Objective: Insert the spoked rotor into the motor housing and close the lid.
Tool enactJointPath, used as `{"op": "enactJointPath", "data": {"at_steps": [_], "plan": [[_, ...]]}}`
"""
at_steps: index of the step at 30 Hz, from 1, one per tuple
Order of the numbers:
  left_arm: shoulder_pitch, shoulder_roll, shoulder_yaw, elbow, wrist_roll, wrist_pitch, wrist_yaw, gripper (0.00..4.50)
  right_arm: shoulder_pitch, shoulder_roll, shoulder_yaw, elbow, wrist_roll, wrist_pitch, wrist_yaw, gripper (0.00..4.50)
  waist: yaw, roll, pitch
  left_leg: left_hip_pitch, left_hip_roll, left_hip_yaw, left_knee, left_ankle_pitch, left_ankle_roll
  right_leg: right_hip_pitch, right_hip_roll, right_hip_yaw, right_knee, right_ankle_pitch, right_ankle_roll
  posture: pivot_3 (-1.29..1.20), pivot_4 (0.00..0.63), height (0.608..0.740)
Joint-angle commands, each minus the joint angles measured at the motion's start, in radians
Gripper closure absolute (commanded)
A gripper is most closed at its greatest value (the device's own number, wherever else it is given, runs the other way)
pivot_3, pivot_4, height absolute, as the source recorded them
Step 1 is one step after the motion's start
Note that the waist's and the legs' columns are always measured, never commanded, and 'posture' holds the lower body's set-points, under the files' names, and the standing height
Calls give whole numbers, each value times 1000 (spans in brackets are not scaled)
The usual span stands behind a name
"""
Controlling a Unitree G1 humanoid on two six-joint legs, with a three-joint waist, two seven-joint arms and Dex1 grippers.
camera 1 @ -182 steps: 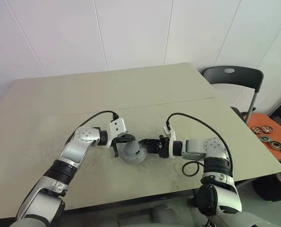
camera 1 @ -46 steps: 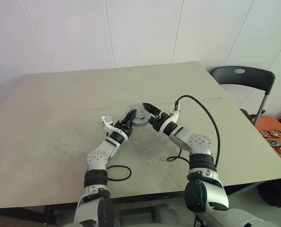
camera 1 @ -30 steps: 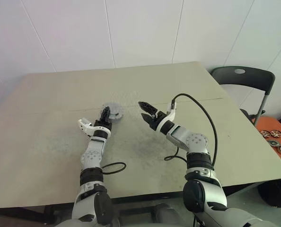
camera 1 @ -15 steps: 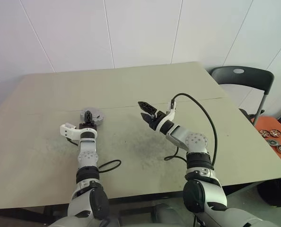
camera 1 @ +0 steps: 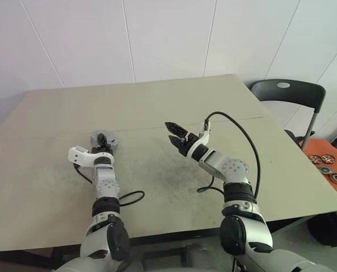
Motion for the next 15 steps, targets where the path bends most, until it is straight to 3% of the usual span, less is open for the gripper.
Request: {"op": "enactJointPath", "data": {"at_steps": [1,9,15], "plan": [[12,56,33,14,47,-83,61,2391,-19,0,11,-8,1,-13,19,155,-3,0,0,0,0,0,0,0,0,0,0,0,0,0,0,0,0,740],[27,65,25,14,73,-116,98,2391,-27,-5,18,8,-10,-19,30,155,-25,0,0,1,1,0,0,0,0,0,2,1,1,0,0,0,0,740],[34,74,14,23,107,-136,148,483,-35,-10,25,25,-21,-30,40,155,-21,0,-1,1,2,-1,0,0,0,0,3,1,1,0,0,0,0,740]]}}
